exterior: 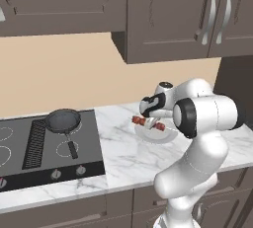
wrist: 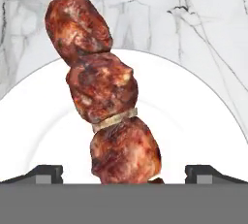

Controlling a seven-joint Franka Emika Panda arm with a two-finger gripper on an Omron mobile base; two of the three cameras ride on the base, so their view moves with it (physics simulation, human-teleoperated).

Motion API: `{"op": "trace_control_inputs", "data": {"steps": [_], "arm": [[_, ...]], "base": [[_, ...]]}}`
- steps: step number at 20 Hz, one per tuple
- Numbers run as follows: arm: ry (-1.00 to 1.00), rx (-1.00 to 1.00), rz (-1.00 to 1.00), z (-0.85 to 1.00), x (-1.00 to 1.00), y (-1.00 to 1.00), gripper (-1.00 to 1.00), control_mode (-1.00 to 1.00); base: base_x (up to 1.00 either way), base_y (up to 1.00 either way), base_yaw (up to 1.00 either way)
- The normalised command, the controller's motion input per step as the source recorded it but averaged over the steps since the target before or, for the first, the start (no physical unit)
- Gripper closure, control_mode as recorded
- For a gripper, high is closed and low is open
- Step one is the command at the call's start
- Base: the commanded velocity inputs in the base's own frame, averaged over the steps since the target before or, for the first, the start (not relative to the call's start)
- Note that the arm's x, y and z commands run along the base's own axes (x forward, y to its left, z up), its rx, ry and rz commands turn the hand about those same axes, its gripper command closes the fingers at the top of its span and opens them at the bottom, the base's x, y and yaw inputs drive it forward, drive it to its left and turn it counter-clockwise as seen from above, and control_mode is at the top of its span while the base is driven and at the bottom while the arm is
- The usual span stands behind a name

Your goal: Place the cold items (sweet potato and lime) from the fridge in one tupperware on the dining counter. Place the warm items (hot dog and kebab skewer) in the stove area in another tupperware.

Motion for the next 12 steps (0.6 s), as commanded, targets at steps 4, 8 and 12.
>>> {"op": "trace_control_inputs", "data": {"steps": [4, 8, 12], "arm": [[-0.03, 0.0, 0.01, -0.35, 0.13, -0.03, -1.0, -1.0], [-0.06, 0.0, 0.0, -0.46, 0.0, -0.01, -1.0, -1.0], [-0.03, -0.01, 0.0, -0.5, -0.01, 0.0, -1.0, -1.0]], "base": [[0.0, 0.0, 0.0], [0.0, 0.0, 0.0], [0.0, 0.0, 0.0]]}}
